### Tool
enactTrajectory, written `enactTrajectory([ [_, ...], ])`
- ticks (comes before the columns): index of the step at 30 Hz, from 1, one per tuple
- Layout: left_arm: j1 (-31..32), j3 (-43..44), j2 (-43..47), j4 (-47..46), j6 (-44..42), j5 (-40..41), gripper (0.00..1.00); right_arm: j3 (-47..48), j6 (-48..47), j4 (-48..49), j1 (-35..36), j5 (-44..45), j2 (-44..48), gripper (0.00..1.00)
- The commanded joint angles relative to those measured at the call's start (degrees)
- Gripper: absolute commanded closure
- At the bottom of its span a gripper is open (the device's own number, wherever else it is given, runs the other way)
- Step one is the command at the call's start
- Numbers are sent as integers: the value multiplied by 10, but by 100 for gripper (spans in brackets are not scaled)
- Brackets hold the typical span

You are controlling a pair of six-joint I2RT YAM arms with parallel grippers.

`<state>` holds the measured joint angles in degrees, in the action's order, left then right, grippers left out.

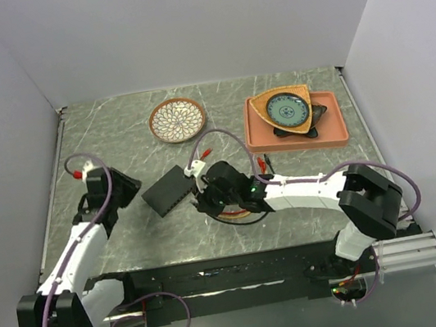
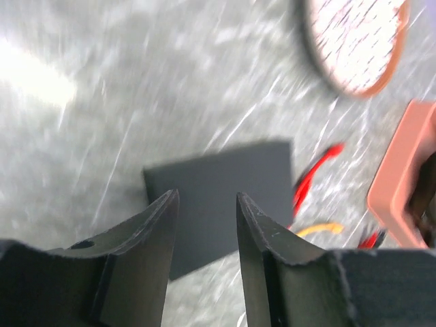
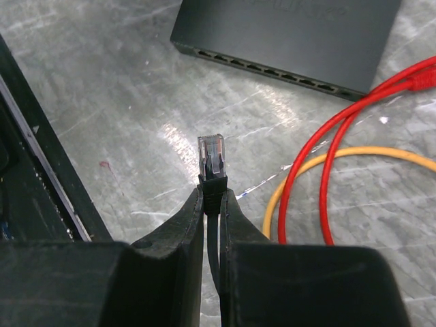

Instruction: Insert the plug into the switch port

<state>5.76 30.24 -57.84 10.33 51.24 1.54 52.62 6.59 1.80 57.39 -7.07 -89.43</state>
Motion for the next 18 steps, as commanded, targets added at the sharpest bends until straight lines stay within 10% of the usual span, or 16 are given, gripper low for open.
enactTrajectory([
  [1, 3, 77, -36, 25, -61, 53, 54, 41, -17, 0, 4, -26, -29, 100],
  [18, 22, 176, -336, -56, -112, -24, 56, 115, 7, -108, -3, 21, -171, 100],
])
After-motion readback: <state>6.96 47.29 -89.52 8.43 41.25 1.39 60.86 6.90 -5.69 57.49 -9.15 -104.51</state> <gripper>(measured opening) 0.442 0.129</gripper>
